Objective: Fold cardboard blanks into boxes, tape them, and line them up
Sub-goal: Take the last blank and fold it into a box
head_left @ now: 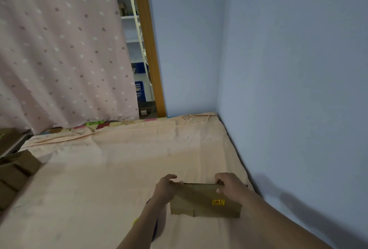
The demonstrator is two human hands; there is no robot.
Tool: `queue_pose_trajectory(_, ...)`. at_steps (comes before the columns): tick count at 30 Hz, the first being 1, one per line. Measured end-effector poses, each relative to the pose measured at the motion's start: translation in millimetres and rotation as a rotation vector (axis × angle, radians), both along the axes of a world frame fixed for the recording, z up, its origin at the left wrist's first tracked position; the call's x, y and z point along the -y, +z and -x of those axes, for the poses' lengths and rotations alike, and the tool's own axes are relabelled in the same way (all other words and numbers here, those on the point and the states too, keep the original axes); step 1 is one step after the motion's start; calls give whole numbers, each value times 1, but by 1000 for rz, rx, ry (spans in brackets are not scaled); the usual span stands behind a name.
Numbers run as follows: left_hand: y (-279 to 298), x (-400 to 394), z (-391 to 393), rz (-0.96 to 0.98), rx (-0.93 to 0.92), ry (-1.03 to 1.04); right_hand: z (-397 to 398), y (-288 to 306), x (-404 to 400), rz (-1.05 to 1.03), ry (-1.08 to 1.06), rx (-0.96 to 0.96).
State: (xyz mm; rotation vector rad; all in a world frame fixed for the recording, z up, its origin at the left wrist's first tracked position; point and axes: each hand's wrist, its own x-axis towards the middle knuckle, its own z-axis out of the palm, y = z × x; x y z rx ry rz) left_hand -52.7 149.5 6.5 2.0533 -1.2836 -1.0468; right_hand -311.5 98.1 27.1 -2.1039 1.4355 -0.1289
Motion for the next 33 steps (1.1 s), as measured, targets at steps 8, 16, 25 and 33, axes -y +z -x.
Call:
queue_pose_trajectory(8, -6, -15, -5, -1, 143, -9, 8, -1, 1, 3, -38, -47)
queue_pose_trajectory(16, -3, -23, -8, -16, 16, 99, 34, -2, 3, -87, -221, -57)
queue_pose_trajectory(25, -11, -15, 2, -96, -267, 238, 42, -8, -5, -133, -294, 68)
queue_pose_trajectory(33, -7, -3, 5, -34, -462, 280, 21, 2, -7, -226, -300, 225)
